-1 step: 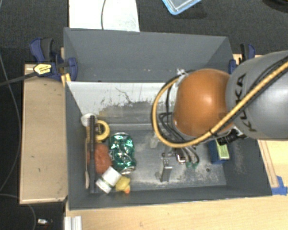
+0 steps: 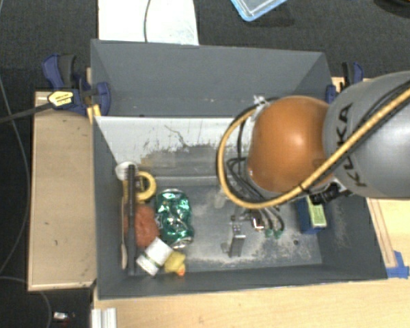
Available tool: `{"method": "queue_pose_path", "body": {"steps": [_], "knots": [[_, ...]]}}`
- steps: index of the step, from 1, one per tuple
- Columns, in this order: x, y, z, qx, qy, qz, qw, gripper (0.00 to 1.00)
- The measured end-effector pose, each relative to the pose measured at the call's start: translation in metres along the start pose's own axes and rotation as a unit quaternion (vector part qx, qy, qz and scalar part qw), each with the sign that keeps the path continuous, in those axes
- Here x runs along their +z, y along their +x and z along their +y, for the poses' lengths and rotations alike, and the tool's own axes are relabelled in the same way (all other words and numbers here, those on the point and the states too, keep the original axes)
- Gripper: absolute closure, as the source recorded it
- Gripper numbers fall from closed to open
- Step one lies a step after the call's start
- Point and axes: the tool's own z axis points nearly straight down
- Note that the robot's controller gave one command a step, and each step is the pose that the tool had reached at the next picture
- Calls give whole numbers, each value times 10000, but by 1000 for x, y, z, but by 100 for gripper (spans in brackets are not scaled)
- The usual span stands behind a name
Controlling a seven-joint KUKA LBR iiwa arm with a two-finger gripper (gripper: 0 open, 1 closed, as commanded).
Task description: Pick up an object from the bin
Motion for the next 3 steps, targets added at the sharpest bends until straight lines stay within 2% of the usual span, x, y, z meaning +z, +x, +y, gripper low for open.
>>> {"method": "queue_pose_path", "body": {"steps": [1,2,3], "knots": [[75,-7,50,-611,-5,-14,9981,0],[66,-71,91,-1602,81,122,9870,0],[96,-61,118,-1673,87,190,9857,0]]}}
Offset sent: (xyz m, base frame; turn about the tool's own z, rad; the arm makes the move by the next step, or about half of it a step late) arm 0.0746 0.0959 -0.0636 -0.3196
